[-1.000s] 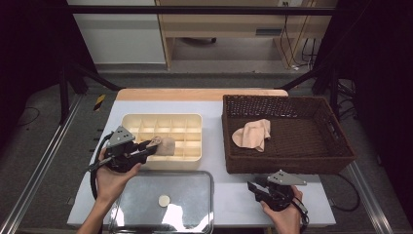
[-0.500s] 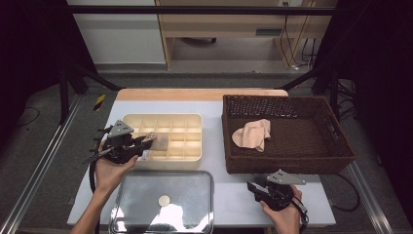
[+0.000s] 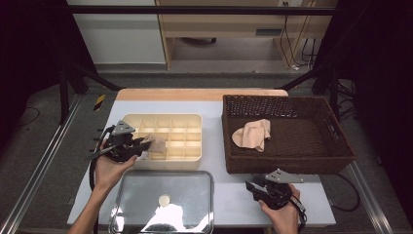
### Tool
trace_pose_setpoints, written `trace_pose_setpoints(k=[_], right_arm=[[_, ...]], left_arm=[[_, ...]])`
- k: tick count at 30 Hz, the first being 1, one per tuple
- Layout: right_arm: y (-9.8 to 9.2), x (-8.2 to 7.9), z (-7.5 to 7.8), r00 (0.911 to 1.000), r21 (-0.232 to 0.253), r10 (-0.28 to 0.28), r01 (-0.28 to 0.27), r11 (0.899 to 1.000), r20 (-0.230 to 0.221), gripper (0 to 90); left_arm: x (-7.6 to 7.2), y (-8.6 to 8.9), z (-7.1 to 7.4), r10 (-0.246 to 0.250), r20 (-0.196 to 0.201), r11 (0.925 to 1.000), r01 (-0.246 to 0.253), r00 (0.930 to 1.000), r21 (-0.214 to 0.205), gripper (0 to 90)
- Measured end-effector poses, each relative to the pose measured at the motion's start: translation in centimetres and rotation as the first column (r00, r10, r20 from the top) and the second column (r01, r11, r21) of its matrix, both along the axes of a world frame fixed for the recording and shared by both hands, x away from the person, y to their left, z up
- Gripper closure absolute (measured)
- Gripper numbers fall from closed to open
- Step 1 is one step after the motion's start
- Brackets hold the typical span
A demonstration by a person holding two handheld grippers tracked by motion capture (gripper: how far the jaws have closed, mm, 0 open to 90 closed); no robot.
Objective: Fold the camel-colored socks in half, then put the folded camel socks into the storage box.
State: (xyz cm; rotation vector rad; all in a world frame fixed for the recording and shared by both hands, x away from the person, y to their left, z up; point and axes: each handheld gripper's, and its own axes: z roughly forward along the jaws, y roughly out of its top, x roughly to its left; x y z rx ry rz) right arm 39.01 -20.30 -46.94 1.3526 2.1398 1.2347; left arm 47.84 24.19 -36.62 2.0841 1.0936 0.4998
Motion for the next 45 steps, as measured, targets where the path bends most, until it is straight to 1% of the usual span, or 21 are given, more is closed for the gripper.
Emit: trace_pose_setpoints(k=[2,4,7,10,11,12,13,16,18,21,24,25,29,30,34,38,41,43,45], right_arm=[[0.0,0.0,0.0,1.0,0.002,0.0,0.0,1.0,-0.006,60.4],[-0.1,0.0,-0.1,1.0,-0.001,0.001,-0.001,1.0,-0.003,60.4],[-0.1,-0.1,0.0,1.0,0.002,0.003,-0.003,1.0,-0.008,60.4],[-0.1,-0.1,0.0,1.0,0.003,0.003,-0.003,1.0,-0.006,60.3],[-0.1,0.0,-0.1,1.0,0.0,0.008,-0.008,1.0,-0.004,60.3],[-0.1,0.0,-0.1,0.9999,0.0,0.007,-0.007,1.0,-0.012,60.2],[-0.1,0.0,-0.1,0.9999,0.0,0.007,-0.007,1.0,-0.012,60.2],[-0.1,0.1,-0.2,0.9998,0.001,0.007,-0.007,1.0,-0.016,60.1],[0.0,0.1,-0.3,0.9996,0.005,0.004,-0.004,1.0,-0.028,60.0],[0.1,0.2,-0.4,0.9993,0.005,0.01,-0.01,1.0,-0.035,59.9],[0.2,0.2,-0.4,0.9993,0.001,0.016,-0.016,1.0,-0.034,59.8],[0.2,0.3,-0.5,0.9993,-0.002,0.018,-0.018,1.0,-0.032,59.8],[0.3,0.3,-0.5,0.999,-0.008,0.026,-0.027,1.0,-0.036,59.6],[0.3,0.3,-0.6,0.9991,-0.009,0.025,-0.026,1.0,-0.034,59.5],[0.5,0.3,-0.7,0.9981,-0.005,0.033,-0.033,0.999,-0.053,59.4],[0.6,0.4,-0.8,0.9981,-0.011,0.039,-0.039,0.999,-0.048,59.1],[0.7,0.4,-0.9,0.9975,-0.007,0.037,-0.037,0.999,-0.06,58.9],[0.7,0.4,-0.9,0.9974,-0.007,0.037,-0.037,0.999,-0.063,58.7],[0.6,0.5,-1.0,0.9974,-0.008,0.038,-0.038,0.999,-0.062,58.3]], left_arm=[[0.1,0.1,-0.3,0.003,-0.007,0.9999,-0.003,1.0,0.016,70.3],[0.1,0.1,-0.6,0.002,-0.016,0.9999,-0.002,0.9999,0.012,70.3],[0.2,-0.2,-0.9,-0.004,-0.028,0.9995,0.005,0.9996,0.031,70.3],[0.3,-0.6,-1.2,-0.012,-0.042,0.9981,0.015,0.999,0.06,70.3],[0.3,-0.7,-1.2,-0.015,-0.048,0.9978,0.018,0.9987,0.064,70.3],[0.4,-0.9,-1.5,-0.014,-0.062,0.9968,0.019,0.998,0.077,70.3],[0.4,-0.9,-1.5,-0.014,-0.062,0.9968,0.019,0.998,0.077,70.4],[0.5,-1.2,-1.9,-0.018,-0.08,0.9941,0.026,0.9966,0.105,70.5],[0.5,-1.2,-2.1,-0.017,-0.086,0.9931,0.027,0.9961,0.114,70.5],[0.5,-1.3,-2.4,-0.01,-0.094,0.9925,0.021,0.9955,0.12,70.6],[0.7,-1.6,-2.9,-0.01,-0.113,0.9917,0.024,0.9936,0.127,70.6],[0.9,-1.7,-3.1,-0.017,-0.116,0.9904,0.032,0.9931,0.134,70.6],[1.2,-2.4,-3.6,-0.022,-0.126,0.9914,0.038,0.9917,0.126,70.6],[1.3,-2.5,-3.6,-0.025,-0.132,0.9903,0.042,0.991,0.133,70.5],[1.8,-2.9,-3.9,-0.025,-0.155,0.9883,0.048,0.9876,0.145,70.4],[2.2,-3.3,-4.4,-0.017,-0.174,0.9886,0.043,0.9847,0.144,70.0],[2.5,-3.4,-4.7,-0.016,-0.183,0.9884,0.043,0.983,0.145,69.8],[2.6,-3.3,-4.7,-0.013,-0.191,0.9903,0.039,0.9815,0.133,69.3],[2.6,-3.1,-4.8,-0.018,-0.19,0.992,0.041,0.9816,0.119,68.4]])
